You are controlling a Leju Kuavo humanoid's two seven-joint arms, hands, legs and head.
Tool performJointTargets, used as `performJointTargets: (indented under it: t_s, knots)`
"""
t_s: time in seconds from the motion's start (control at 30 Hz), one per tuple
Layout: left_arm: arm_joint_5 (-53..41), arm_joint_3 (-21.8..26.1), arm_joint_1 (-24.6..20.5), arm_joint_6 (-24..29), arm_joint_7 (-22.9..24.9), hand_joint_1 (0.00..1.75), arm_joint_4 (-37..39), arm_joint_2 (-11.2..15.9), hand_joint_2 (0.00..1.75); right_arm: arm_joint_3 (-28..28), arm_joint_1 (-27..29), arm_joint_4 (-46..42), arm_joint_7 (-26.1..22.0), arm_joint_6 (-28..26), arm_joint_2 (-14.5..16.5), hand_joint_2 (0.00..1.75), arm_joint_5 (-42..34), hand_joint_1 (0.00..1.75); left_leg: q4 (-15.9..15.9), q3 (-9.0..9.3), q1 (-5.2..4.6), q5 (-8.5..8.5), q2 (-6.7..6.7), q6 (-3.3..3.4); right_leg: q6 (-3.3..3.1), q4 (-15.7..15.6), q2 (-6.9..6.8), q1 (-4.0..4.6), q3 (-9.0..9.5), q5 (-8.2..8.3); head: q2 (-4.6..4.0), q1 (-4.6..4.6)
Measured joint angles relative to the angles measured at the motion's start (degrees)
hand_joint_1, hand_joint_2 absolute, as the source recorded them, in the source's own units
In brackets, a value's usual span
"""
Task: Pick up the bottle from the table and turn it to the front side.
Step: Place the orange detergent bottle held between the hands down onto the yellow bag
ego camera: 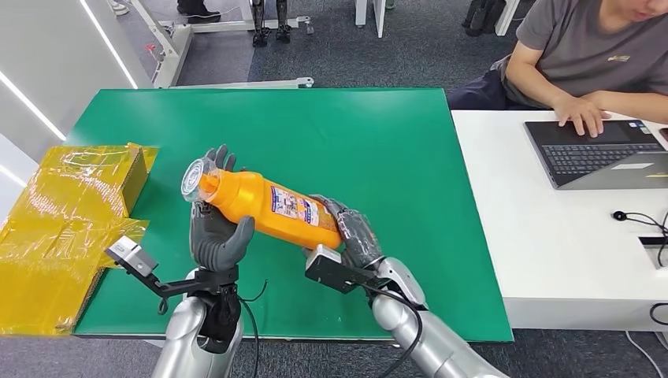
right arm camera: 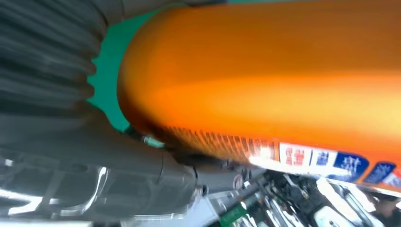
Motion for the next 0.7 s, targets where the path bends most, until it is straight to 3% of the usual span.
performJointTargets:
  t_s: [0.63,0.7]
  knots:
    - [-1.11,4.72,0.23,-0.04,-0.04,0.0,0.0,-0.27,1.75,2.62,-4.59,3.63,0.05,11.71,1.4,1.75,0.38,1.75,0.0,0.0,0.0,0.0,0.0,0.0,0.0,0.0,0.0,0.0,0.01,0.0,0.0,0.0]
    - [-0.65,5.43,0.27,-0.38,-0.04,0.1,-0.07,-0.34,1.75,2.62,-4.74,4.16,0.14,12.17,1.49,1.75,0.63,1.75,0.0,0.0,0.0,0.0,0.0,0.0,0.0,0.0,0.0,0.0,0.01,0.0,0.0,0.0]
